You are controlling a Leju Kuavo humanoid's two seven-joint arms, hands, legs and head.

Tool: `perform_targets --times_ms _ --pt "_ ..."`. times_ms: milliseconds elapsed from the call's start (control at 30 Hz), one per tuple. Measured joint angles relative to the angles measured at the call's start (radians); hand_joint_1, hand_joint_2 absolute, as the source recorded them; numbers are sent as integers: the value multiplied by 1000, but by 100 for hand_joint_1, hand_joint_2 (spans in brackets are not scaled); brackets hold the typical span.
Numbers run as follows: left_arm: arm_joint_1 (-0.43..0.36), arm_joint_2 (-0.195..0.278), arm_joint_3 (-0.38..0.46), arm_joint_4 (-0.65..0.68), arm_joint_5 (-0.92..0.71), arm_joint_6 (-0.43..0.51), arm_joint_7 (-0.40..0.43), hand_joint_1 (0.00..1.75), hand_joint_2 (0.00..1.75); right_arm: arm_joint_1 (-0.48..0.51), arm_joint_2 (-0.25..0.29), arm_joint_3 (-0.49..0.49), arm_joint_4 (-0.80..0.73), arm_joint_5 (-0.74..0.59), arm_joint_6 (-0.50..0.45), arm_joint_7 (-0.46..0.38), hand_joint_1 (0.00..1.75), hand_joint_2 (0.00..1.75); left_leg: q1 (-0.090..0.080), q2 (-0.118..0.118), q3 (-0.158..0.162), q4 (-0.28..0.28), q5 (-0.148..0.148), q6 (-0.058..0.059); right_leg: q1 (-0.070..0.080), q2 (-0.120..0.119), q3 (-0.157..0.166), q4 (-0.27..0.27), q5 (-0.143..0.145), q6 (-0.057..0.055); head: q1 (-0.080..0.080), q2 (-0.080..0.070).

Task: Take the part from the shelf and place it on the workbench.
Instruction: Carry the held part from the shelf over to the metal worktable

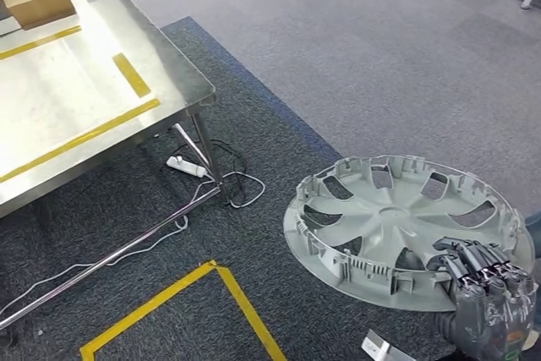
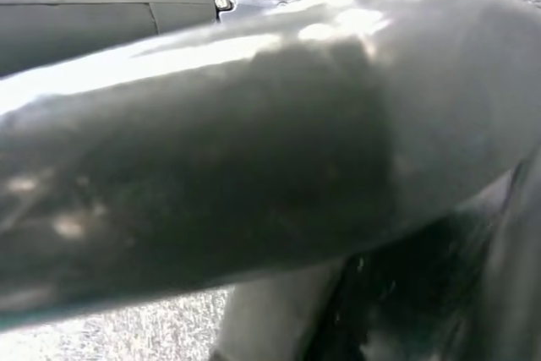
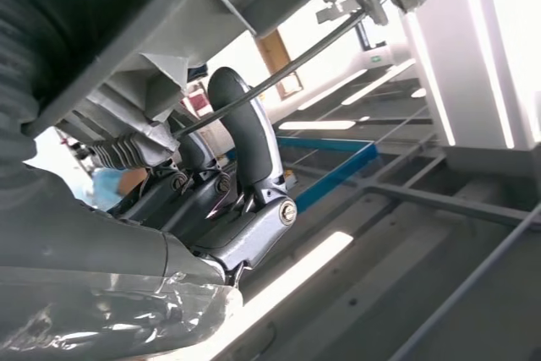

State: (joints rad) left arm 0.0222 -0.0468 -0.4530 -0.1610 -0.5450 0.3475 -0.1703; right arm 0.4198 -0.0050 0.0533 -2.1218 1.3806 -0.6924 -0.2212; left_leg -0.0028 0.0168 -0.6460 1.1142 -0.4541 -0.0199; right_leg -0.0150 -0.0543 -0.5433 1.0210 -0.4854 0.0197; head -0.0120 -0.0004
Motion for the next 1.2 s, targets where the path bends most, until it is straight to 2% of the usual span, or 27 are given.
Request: perform_targets --times_ms 67,100,167,233,300,333,367,400,433,467,500,533,600,667,733,767,800,833,867,900,933,967,1033,1067,1100,1133,1200 --pt "-2 0 -1 0 -2 0 0 0 0 0 0 -1 0 0 0 2 175 175 -5 28 51 -99 27 9 5 -14 5 1 -7 10 1 0" --pt "-2 0 -2 0 -2 0 1 0 0 0 0 -1 0 0 0 2 175 175 -8 33 57 -115 25 14 7 -22 7 -1 -10 15 2 0" --pt "1 -1 -3 0 -3 0 1 0 0 -1 0 -1 0 0 0 2 175 175 -8 14 58 -122 24 25 6 -30 14 -5 -14 26 4 0" --pt "2 -2 -3 0 -3 0 1 0 0 -1 0 -1 0 1 0 3 175 175 -2 -2 64 -128 27 37 3 -2 3 29 -39 36 8 0" --pt "0 -1 -4 0 -4 -1 2 0 0 0 0 -1 0 2 0 7 175 175 1 -19 67 -130 28 45 3 37 -52 144 -94 42 15 0" --pt "-1 -1 -4 0 -6 -2 3 0 0 0 0 -1 0 3 0 9 175 175 1 -29 68 -130 27 48 3 46 -90 215 -121 43 17 0" --pt "-1 -1 -4 0 -7 -4 3 0 0 0 0 -1 0 4 0 12 175 175 1 -39 69 -129 27 48 3 49 -121 266 -133 44 18 0" --pt "-1 -2 -4 0 -8 -7 3 0 0 0 0 -1 0 6 0 14 175 175 1 -50 70 -129 26 49 3 50 -138 284 -125 44 18 0" --pt "-1 -2 -4 0 -8 -9 3 0 0 1 0 -1 0 7 0 16 175 175 2 -62 73 -129 25 48 3 52 -134 261 -97 43 18 0" --pt "-1 -2 -4 0 -9 -10 3 0 0 1 0 -1 0 8 0 17 175 175 2 -74 76 -129 24 46 2 56 -113 203 -57 42 18 0" --pt "-1 -2 -4 0 -9 -11 3 0 0 0 0 -1 0 9 0 17 175 175 3 -85 78 -128 22 43 -1 72 -83 131 -20 41 18 0" --pt "-2 -2 -4 0 -9 -11 3 0 0 -1 0 -1 0 9 0 17 175 175 2 -95 78 -125 20 39 -4 91 -55 68 4 40 18 0" --pt "-2 -2 -4 0 -9 -11 3 0 0 -1 0 -1 0 9 0 17 175 175 2 -113 73 -123 19 26 -6 117 -26 7 16 34 17 0" --pt "0 -1 -4 0 -9 -12 3 0 0 -1 0 -1 0 10 0 18 175 175 5 -124 68 -125 23 14 -4 106 -22 4 17 22 16 0" --pt "0 0 -4 0 -9 -12 3 0 0 -2 0 -1 0 11 0 19 175 175 4 -96 55 -101 5 3 -5 87 -21 1 20 8 13 0" --pt "-1 0 -4 0 -9 -12 4 0 0 -1 0 -2 0 12 0 19 175 175 3 -71 37 -61 -20 -2 -6 77 -20 -1 21 3 10 0" --pt "-2 0 -4 0 -9 -12 4 0 0 -1 0 -3 0 12 0 19 175 175 3 -47 8 -1 -53 -6 -5 66 -20 -1 20 -1 7 0" --pt "-3 -1 -4 0 -9 -12 4 0 0 -1 0 -4 0 12 0 19 175 175 4 -36 -27 69 -86 -10 -4 55 -20 -1 19 -4 5 0" --pt "-3 -1 -4 0 -9 -12 4 0 0 -1 0 -4 0 12 0 19 175 175 5 -31 -56 128 -107 -12 -3 44 -20 -1 18 -5 5 0" --pt "-3 -2 -4 0 -9 -12 4 0 0 -1 0 -4 0 12 0 19 175 175 5 -30 -73 160 -111 -13 -3 34 -19 -1 17 -6 5 0" --pt "-2 -3 -5 0 -10 -13 4 0 0 -1 0 -4 0 12 0 19 175 175 6 -29 -69 150 -94 -13 -3 23 -18 -1 16 -5 5 0" --pt "-2 -3 -5 0 -11 -13 5 0 0 -1 0 -4 0 12 0 19 175 175 5 -24 -45 103 -62 -12 -3 14 -16 -1 15 -4 5 0" --pt "-3 -3 -5 0 -13 -15 7 0 0 -1 0 -4 0 13 0 19 175 175 2 12 28 -37 0 -6 0 -2 -11 1 9 3 4 0" --pt "-3 -3 -5 0 -14 -15 8 0 0 -1 0 -5 0 13 0 20 175 175 0 27 54 -87 15 -1 3 -9 -8 1 7 9 6 0" --pt "-4 -3 -5 0 -15 -16 8 0 0 -1 0 -5 0 13 0 20 175 175 -3 37 66 -114 19 5 6 -16 -6 1 5 14 7 0" --pt "-4 -3 -5 0 -16 -16 8 0 0 -1 0 -5 0 14 0 20 175 175 -5 35 67 -122 16 10 8 -23 -4 -2 3 19 8 0" --pt "-1 -4 -5 0 -18 -16 8 0 0 -2 0 -5 0 14 0 20 175 175 -3 15 68 -126 18 22 6 -30 3 -5 -2 31 9 0"
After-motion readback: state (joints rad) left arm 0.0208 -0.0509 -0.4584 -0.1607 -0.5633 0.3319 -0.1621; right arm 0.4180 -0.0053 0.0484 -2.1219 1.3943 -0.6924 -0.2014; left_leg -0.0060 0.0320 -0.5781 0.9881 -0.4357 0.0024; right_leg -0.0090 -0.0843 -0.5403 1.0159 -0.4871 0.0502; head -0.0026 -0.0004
